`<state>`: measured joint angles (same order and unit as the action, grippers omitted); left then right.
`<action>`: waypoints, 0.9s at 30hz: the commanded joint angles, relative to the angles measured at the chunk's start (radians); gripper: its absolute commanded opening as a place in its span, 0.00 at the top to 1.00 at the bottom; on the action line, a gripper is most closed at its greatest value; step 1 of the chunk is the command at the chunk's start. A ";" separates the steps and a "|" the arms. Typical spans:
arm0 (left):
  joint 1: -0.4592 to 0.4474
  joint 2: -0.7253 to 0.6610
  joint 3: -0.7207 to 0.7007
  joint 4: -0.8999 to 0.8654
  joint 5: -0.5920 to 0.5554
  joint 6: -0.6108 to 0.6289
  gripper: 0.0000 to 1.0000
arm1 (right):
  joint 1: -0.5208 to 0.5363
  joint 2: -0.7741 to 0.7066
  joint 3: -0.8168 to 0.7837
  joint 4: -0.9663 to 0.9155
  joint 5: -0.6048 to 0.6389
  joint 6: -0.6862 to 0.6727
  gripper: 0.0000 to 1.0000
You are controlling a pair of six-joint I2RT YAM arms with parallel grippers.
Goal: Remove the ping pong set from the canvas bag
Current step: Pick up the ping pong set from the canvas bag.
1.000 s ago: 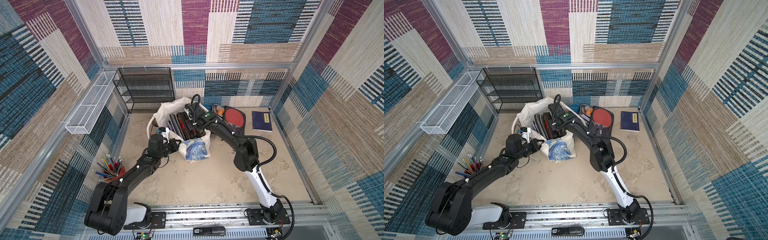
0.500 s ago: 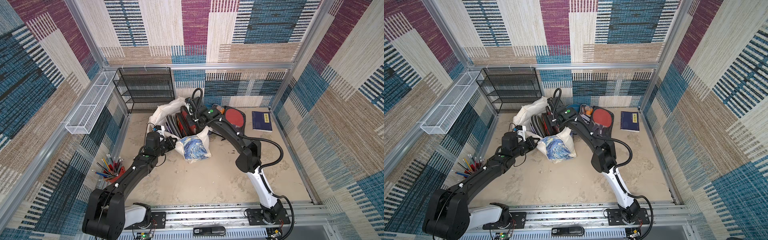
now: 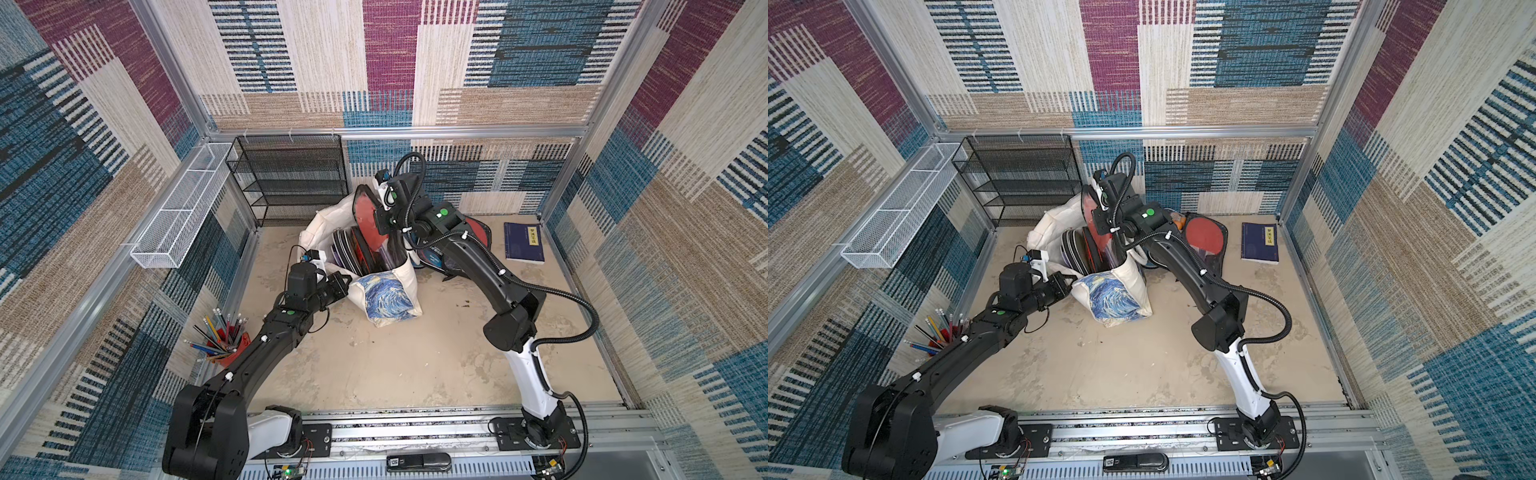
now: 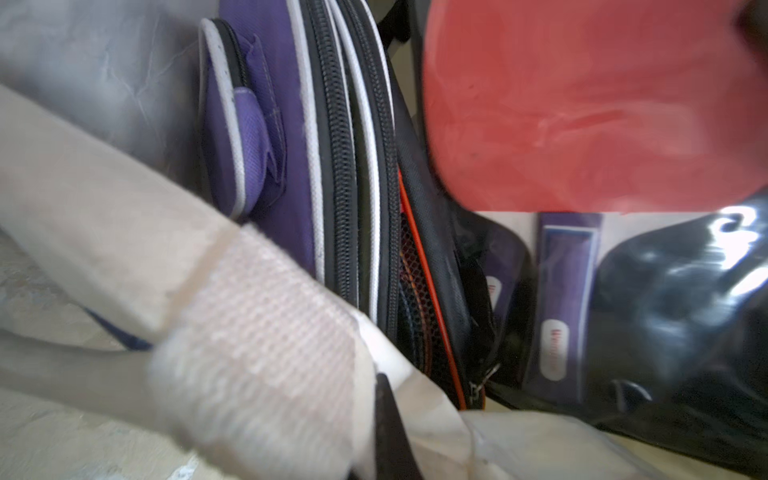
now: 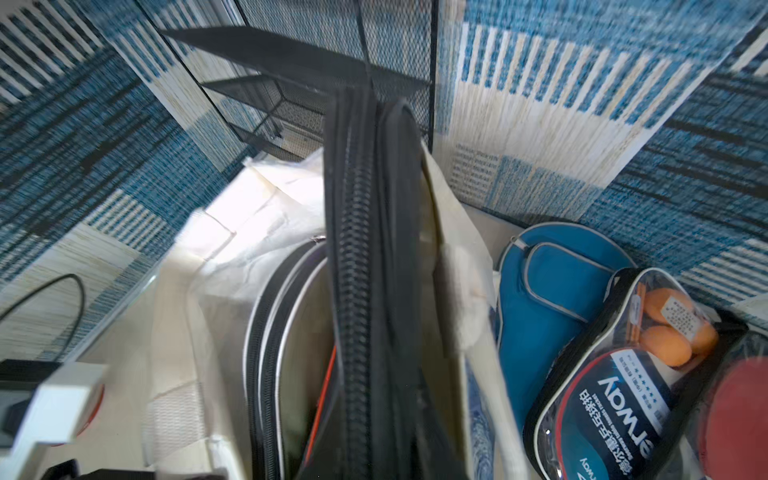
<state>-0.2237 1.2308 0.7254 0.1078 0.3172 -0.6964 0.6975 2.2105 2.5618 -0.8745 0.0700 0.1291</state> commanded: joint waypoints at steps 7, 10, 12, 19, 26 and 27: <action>0.014 0.006 0.023 -0.030 -0.049 0.017 1.00 | -0.003 -0.146 -0.002 0.142 -0.020 0.053 1.00; 0.026 0.007 0.026 -0.035 -0.054 0.016 1.00 | -0.009 -0.215 -0.047 0.174 -0.032 0.071 1.00; 0.037 0.006 0.028 -0.039 -0.055 0.014 1.00 | -0.010 -0.273 -0.097 0.198 -0.036 0.083 1.00; 0.087 -0.021 0.040 -0.066 -0.062 0.005 1.00 | -0.029 -0.536 -0.425 0.314 -0.010 0.130 1.00; 0.139 -0.073 0.065 -0.122 -0.078 0.008 1.00 | -0.092 -0.806 -0.760 0.371 0.049 0.191 1.00; 0.146 -0.081 0.069 -0.129 -0.081 0.009 1.00 | -0.105 -0.841 -0.804 0.371 0.055 0.200 1.00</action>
<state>-0.0929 1.1683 0.7773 -0.0090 0.2924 -0.6968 0.6113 1.4303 1.8214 -0.6006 0.0837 0.2859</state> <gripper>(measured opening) 0.063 0.172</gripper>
